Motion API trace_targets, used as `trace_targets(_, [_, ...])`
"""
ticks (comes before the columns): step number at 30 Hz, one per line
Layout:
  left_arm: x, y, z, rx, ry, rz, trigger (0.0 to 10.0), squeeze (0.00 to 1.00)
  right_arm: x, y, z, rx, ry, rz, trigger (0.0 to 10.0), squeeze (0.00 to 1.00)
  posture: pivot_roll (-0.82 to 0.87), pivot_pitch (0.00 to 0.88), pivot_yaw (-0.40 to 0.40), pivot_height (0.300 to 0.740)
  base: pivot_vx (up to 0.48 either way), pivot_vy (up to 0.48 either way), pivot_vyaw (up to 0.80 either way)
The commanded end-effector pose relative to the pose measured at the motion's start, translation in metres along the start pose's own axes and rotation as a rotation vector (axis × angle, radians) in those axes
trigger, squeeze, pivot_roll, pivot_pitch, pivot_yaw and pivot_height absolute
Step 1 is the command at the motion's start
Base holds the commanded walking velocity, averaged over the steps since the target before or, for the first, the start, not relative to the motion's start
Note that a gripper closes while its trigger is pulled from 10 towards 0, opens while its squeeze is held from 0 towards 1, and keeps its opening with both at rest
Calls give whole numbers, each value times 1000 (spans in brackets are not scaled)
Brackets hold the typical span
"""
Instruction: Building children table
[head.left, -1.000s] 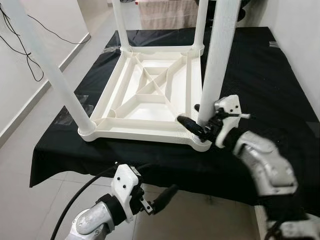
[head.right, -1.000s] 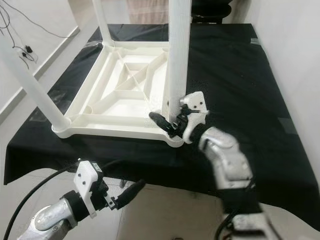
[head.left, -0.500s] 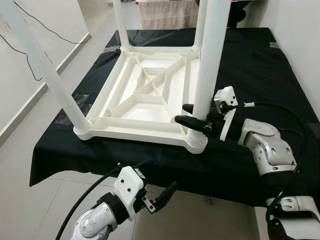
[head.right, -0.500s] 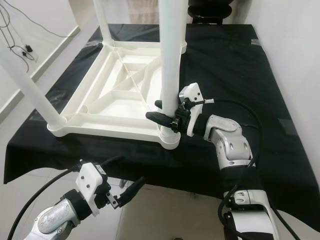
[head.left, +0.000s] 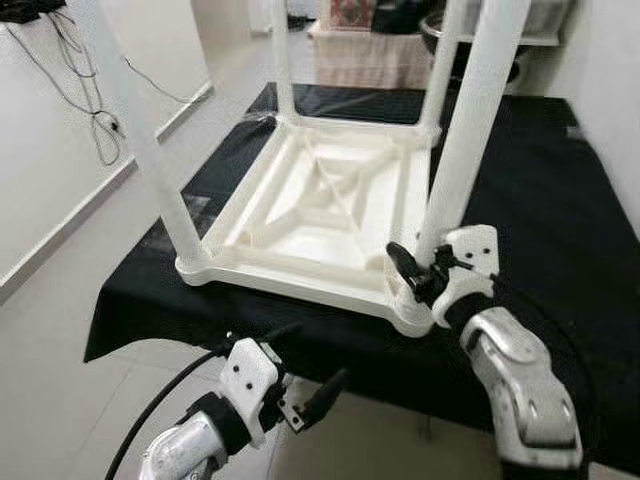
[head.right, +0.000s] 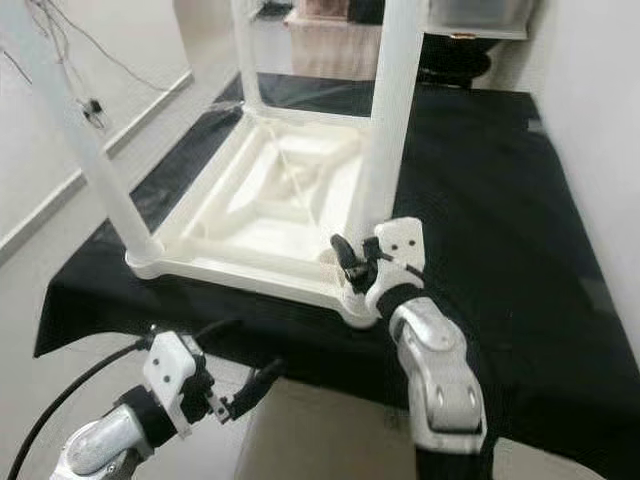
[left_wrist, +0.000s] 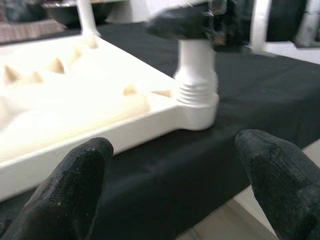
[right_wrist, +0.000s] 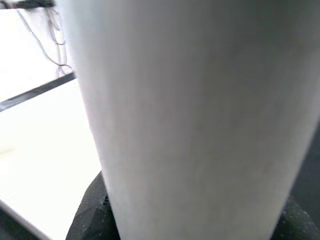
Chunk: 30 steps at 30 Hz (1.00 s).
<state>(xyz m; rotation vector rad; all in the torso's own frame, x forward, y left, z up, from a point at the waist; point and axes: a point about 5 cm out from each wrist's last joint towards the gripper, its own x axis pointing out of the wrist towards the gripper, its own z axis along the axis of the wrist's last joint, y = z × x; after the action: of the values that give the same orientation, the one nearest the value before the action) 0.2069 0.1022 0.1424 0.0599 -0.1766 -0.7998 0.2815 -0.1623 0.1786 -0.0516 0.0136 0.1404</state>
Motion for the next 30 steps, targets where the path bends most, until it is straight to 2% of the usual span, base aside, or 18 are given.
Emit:
trace_targets(1, [-1, -1, -4, -17, 1, -2, 10000, 0, -1, -11, -39, 17, 206, -84, 0, 0, -86, 158, 33, 740, 0, 0, 0])
trace_targets(4, [0, 0, -5, -21, 1, -7, 10000, 0, 11, -11, -36, -2, 173, -81, 0, 0, -84, 153, 37, 740, 0, 0, 0])
trace_targets(6, [0, 0, -5, -21, 1, -7, 10000, 0, 11, -11, -36, -2, 173, -81, 0, 0, -84, 153, 37, 740, 0, 0, 0])
trace_targets(7, [0, 0, -6, -23, 2, -6, 10000, 0, 16, -6, -34, -11, 169, -47, 10000, 0, -82, 150, 39, 740, 0, 0, 0])
trace_targets(9, [-1, 1, -6, -26, 2, 2, 10000, 0, 19, 5, -27, -30, 152, -4, 10000, 0, -79, 145, 38, 740, 0, 0, 0])
trace_targets(10, [-1, 1, -6, -26, 2, 2, 10000, 0, 19, 5, -27, -30, 152, -4, 10000, 0, -79, 145, 38, 740, 0, 0, 0])
trace_targets(11, [0, 2, -7, -27, 2, 4, 10000, 0, 22, 10, -20, -3, 117, 44, 10000, 1000, -79, 144, 38, 740, 0, 0, 0])
trace_targets(12, [0, 2, -7, -27, 2, 4, 10000, 0, 22, 10, -20, -3, 117, 44, 10000, 1000, -79, 144, 38, 740, 0, 0, 0])
trace_targets(13, [0, 2, -7, -31, 1, 2, 10000, 0, 25, 15, -8, 38, 60, 121, 10000, 1000, -79, 143, 39, 740, 0, 0, 0])
trace_targets(16, [1, 2, -7, -33, 1, -2, 10000, 0, 30, 13, 1, 37, 14, 168, 10000, 1000, -79, 142, 40, 740, 0, 0, 0])
trace_targets(17, [2, 2, -8, -35, 0, -5, 10000, 0, 34, 13, 9, 46, -11, 252, 10000, 1000, -77, 143, 42, 740, 0, 0, 0])
trace_targets(18, [2, 2, -8, -36, 0, -7, 10000, 0, 38, 12, 17, 21, -31, 363, 10000, 867, -75, 144, 41, 740, 0, 0, 0])
trace_targets(19, [2, 2, -8, -36, 0, -7, 10000, 0, 38, 12, 17, 21, -31, 363, 10000, 867, -75, 144, 41, 740, 0, 0, 0])
trace_targets(20, [4, 2, -8, -37, -2, -10, 10000, 0, 38, 13, 27, -51, -50, 579, 10000, 0, -70, 144, 39, 740, 0, 0, 0])
trace_targets(22, [4, 2, -8, -37, -2, -10, 10000, 0, 38, 13, 27, -51, -50, 579, 10000, 0, -70, 144, 39, 740, 0, 0, 0])
trace_targets(25, [4, 1, -8, -38, -5, -8, 10000, 0, 39, 9, 37, -104, -70, 722, 10000, 0, -70, 148, 34, 740, 0, 0, 0])
trace_targets(26, [4, 1, -8, -38, -5, -8, 10000, 0, 39, 9, 37, -104, -70, 722, 10000, 0, -70, 148, 34, 740, 0, 0, 0])
trace_targets(30, [5, 1, -8, -38, -8, -5, 10000, 0, 44, 2, 45, -98, -63, 934, 10000, 0, -60, 149, 28, 740, 0, 0, 0])
